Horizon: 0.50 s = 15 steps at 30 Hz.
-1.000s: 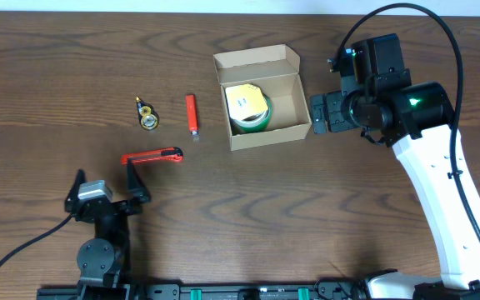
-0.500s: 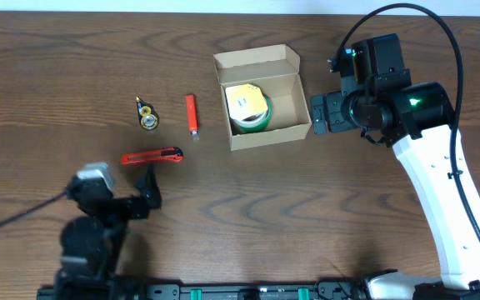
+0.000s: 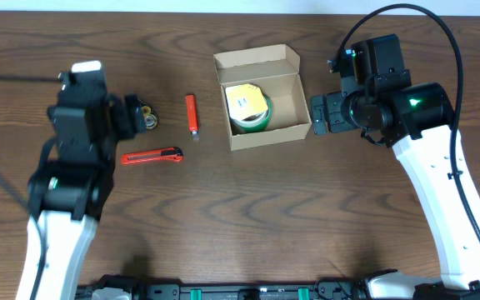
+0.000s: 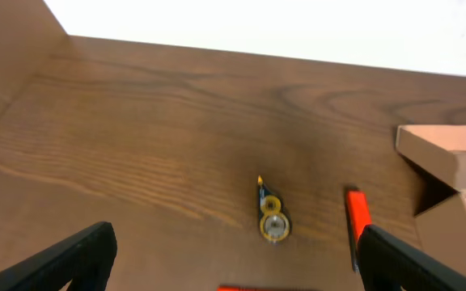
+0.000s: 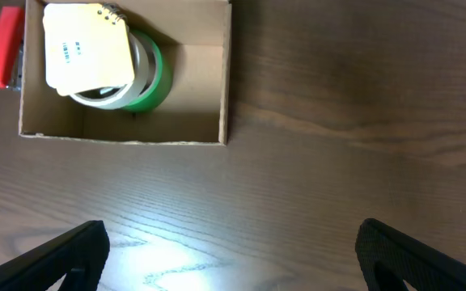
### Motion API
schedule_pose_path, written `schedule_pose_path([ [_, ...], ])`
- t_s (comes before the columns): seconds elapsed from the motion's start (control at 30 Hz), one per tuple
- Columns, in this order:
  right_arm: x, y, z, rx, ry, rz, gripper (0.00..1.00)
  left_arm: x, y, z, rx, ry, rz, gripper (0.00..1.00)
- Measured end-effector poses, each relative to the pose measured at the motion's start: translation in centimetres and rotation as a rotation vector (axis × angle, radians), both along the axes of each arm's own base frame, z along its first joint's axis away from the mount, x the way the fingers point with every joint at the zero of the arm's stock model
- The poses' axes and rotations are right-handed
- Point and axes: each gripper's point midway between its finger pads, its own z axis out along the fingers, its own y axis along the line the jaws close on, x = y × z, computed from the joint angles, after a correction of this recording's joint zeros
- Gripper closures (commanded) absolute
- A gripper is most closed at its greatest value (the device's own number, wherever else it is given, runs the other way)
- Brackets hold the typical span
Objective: Pack container
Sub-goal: 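Move the left gripper to the red stapler and grasp it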
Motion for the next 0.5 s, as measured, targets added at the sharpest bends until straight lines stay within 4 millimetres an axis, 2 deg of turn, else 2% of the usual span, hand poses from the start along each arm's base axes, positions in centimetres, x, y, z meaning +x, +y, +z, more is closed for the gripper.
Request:
schedule_pose_path([
  [0.3, 0.0, 0.0, 0.0, 0.000, 0.000, 0.000, 0.01, 4.5, -1.3, -5.3, -0.002, 0.099, -0.047, 0.04],
  [0.5, 0.0, 0.0, 0.0, 0.000, -0.001, 0.000, 0.01, 6.8, -4.1, -7.5, -0.090, 0.109, -0.166, 0.04],
])
